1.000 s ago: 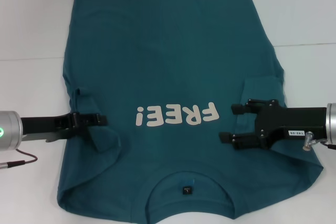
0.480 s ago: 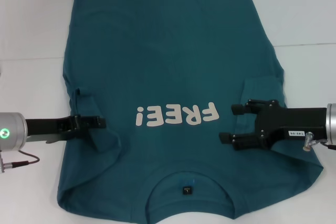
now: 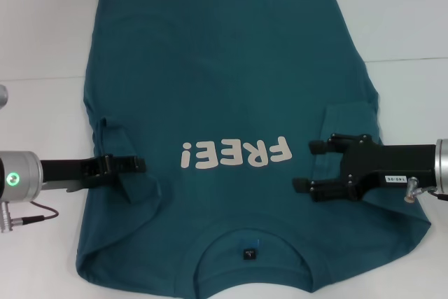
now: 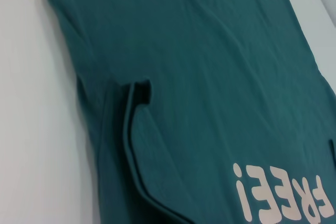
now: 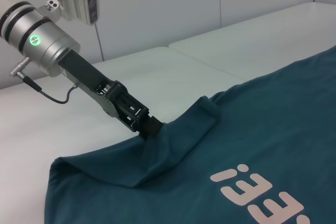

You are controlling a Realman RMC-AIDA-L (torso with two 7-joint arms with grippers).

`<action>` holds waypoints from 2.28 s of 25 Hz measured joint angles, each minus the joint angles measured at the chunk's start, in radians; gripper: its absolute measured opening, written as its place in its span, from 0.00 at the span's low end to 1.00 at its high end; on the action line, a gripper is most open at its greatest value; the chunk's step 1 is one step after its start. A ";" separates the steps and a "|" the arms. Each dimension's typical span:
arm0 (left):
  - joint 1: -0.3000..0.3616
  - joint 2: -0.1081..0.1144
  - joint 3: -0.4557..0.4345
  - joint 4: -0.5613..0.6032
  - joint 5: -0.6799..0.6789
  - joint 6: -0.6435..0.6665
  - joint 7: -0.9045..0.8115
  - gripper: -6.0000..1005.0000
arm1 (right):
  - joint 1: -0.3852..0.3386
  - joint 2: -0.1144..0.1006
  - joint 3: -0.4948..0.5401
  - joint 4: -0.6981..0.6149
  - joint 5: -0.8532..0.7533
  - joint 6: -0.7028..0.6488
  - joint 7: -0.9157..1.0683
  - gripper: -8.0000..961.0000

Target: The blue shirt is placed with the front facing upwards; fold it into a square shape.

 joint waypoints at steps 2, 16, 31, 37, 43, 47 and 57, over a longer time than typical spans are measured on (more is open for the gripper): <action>-0.001 -0.001 0.000 -0.001 0.000 -0.006 0.000 0.68 | -0.001 0.000 0.000 0.000 0.000 0.000 0.000 0.96; 0.010 -0.007 0.000 -0.003 0.000 -0.036 0.001 0.32 | -0.006 0.000 0.000 0.000 0.000 0.000 0.000 0.96; -0.034 -0.024 0.000 -0.001 -0.011 -0.010 0.000 0.08 | -0.014 0.000 0.000 0.000 0.000 -0.001 0.000 0.96; -0.100 -0.069 0.016 -0.017 -0.011 -0.020 0.007 0.08 | -0.034 -0.002 0.010 -0.006 0.001 0.006 0.000 0.96; -0.136 -0.070 0.031 -0.095 -0.046 -0.053 0.013 0.09 | -0.046 -0.003 0.012 -0.007 0.001 0.033 0.000 0.96; -0.103 -0.065 0.025 -0.061 -0.098 -0.044 0.036 0.11 | -0.048 -0.003 0.013 -0.008 0.001 0.036 0.000 0.96; -0.019 -0.053 0.024 0.062 -0.175 0.066 0.243 0.24 | -0.035 -0.004 0.088 -0.035 0.014 0.027 0.051 0.96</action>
